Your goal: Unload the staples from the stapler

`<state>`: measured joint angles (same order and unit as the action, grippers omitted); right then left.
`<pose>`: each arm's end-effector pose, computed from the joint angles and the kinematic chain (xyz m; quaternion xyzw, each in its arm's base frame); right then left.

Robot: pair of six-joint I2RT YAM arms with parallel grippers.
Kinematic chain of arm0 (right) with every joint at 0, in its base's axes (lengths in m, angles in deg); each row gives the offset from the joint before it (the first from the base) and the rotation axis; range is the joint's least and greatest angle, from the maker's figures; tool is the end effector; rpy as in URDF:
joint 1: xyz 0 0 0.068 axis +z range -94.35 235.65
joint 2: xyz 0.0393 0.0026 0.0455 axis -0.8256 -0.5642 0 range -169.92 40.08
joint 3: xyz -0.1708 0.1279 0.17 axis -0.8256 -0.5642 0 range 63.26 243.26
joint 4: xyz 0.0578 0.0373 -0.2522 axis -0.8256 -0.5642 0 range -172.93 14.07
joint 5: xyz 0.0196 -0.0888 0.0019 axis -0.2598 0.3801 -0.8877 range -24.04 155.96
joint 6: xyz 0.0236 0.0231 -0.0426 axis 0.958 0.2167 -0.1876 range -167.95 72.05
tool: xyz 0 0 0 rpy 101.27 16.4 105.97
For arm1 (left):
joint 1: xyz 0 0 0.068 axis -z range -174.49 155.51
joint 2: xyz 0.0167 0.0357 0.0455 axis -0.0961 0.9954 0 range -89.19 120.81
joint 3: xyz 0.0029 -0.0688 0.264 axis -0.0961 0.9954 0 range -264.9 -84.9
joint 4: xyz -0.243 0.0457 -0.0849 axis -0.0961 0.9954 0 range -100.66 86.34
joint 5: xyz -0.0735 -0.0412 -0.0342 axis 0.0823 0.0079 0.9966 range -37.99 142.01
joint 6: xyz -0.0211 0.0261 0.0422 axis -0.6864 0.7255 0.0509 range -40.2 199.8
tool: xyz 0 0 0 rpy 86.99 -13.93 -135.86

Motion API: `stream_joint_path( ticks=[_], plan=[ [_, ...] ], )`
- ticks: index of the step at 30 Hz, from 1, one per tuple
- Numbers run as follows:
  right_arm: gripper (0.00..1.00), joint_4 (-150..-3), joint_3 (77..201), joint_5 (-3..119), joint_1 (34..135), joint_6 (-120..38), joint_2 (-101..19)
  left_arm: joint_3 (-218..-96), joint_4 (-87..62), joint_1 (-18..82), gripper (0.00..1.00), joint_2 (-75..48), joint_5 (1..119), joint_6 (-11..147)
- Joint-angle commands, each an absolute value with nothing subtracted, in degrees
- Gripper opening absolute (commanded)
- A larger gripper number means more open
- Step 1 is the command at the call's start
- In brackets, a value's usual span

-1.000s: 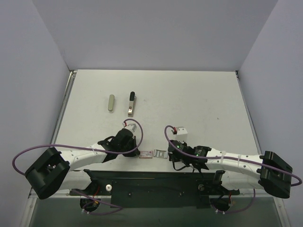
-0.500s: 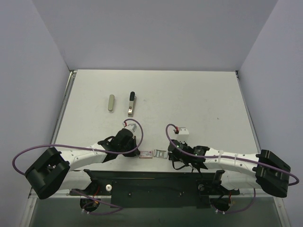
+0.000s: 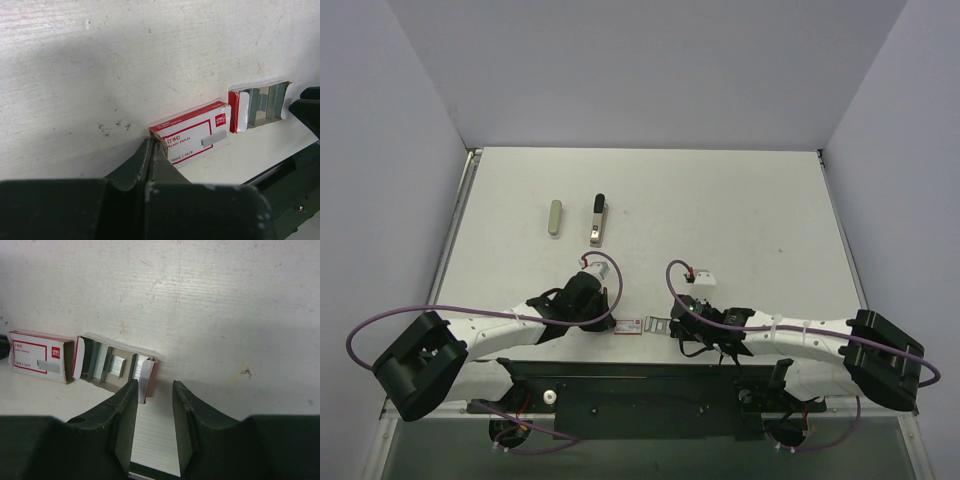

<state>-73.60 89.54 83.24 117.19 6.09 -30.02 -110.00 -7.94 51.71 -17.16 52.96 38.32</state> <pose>0.1187 0.1966 0.1639 0.0026 0.9035 0.2707 0.3324 0.1523 -0.1596 0.1431 0.0415 0.9377 -0.2445 0.2434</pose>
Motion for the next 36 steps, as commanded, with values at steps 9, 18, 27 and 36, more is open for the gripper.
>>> stream_joint_path(
  ticks=[9, 18, 27, 36],
  plan=[
    [0.28, -71.45, 89.62, 83.10, 116.74, 7.60, -32.42, -108.28, -5.39, 51.92, 0.00, -16.50, 52.01, 39.81],
    [0.24, -70.30, 90.50, 82.31, 116.56, 7.51, -34.71, -108.10, -5.30, 51.83, 0.00, -16.68, 52.01, 39.90],
    [0.18, -70.30, 91.56, 82.13, 116.56, 6.81, -36.73, -107.75, -5.74, 52.01, 0.00, -16.06, 52.01, 39.90],
    [0.09, -71.70, 92.35, 82.31, 116.56, 6.01, -38.14, -107.66, -5.47, 52.01, 0.00, -16.76, 52.01, 39.90]
  ],
)
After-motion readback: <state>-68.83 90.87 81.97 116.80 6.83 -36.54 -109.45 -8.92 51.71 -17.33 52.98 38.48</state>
